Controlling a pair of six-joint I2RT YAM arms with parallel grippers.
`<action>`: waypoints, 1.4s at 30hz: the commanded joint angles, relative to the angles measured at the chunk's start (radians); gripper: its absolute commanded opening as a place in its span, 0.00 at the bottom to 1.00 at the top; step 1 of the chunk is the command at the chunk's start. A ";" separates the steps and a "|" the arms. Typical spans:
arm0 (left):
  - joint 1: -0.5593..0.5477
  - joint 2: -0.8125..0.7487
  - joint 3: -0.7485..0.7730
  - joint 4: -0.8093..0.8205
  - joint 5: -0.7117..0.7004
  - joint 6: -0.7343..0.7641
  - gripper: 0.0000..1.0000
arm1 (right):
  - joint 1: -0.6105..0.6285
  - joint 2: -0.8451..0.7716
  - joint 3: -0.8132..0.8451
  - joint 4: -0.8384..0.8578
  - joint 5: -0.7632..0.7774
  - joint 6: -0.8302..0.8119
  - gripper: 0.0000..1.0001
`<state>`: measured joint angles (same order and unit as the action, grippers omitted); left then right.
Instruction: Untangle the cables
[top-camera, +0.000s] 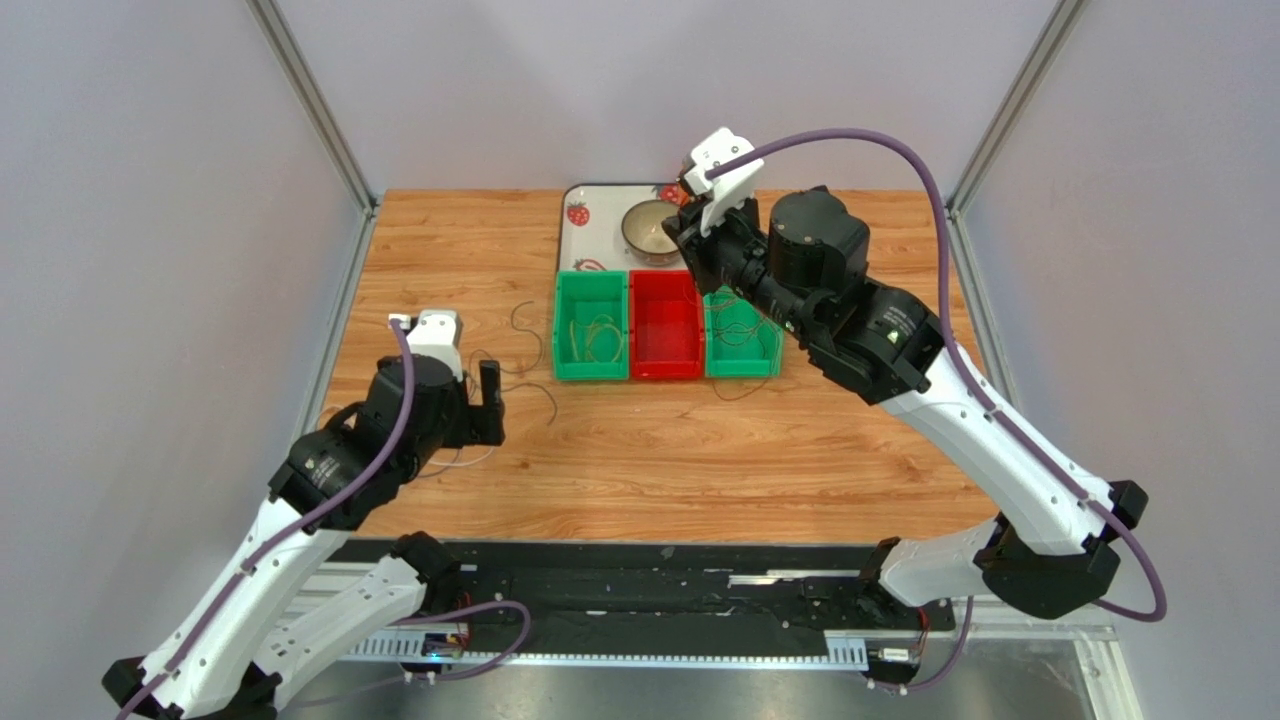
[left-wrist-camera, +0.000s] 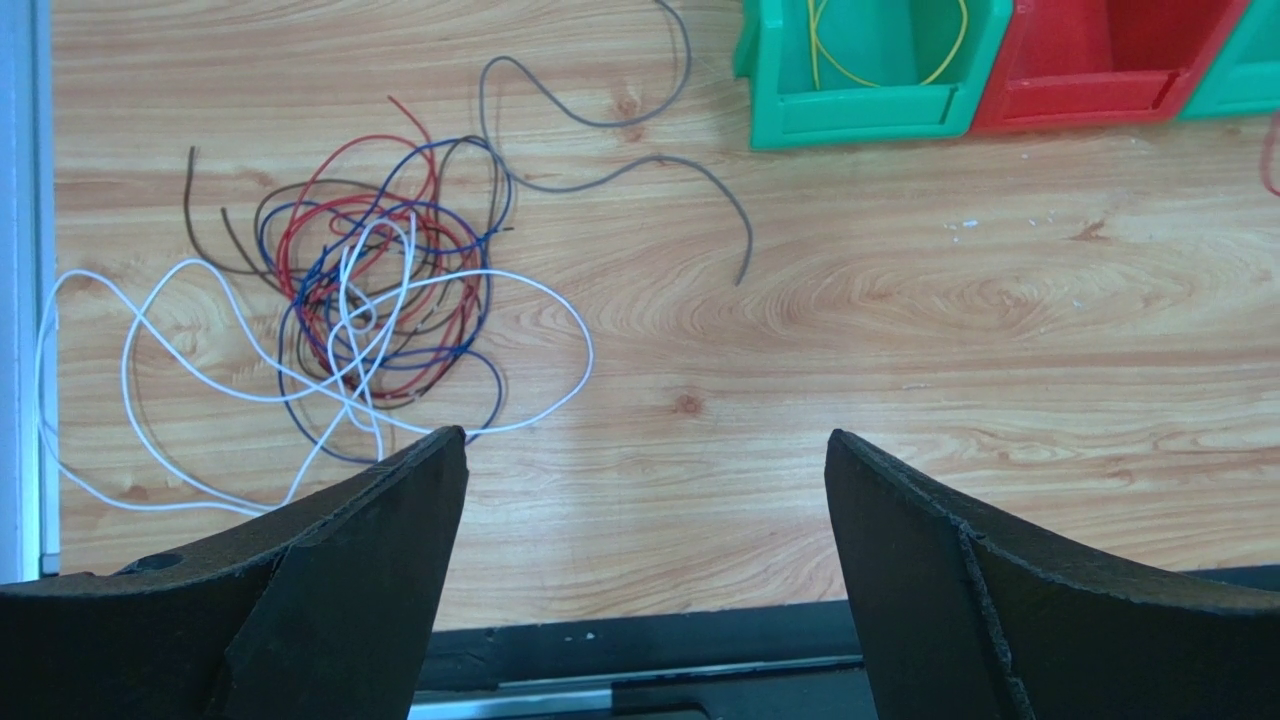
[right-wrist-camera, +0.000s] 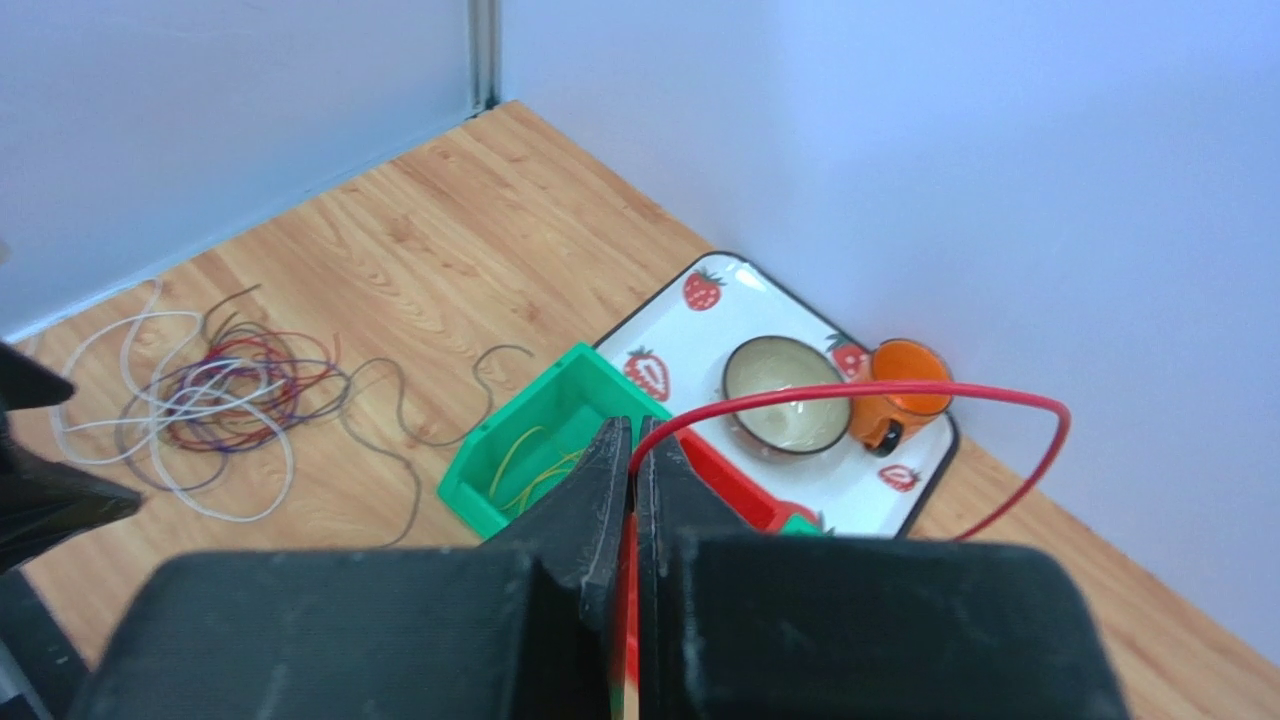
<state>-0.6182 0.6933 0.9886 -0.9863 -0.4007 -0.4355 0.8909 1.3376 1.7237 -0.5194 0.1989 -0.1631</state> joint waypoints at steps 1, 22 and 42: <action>0.005 -0.006 -0.002 0.034 0.008 0.018 0.97 | -0.032 0.026 0.031 0.110 0.030 -0.131 0.00; 0.005 0.023 -0.001 0.028 -0.010 0.015 0.97 | -0.239 0.146 -0.032 0.412 -0.395 -0.133 0.00; 0.018 0.031 -0.001 0.034 -0.001 0.020 0.97 | -0.274 0.180 0.014 0.522 -0.529 -0.101 0.00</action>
<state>-0.6064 0.7223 0.9882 -0.9825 -0.4011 -0.4324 0.6186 1.5635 1.6917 -0.0479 -0.2905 -0.2836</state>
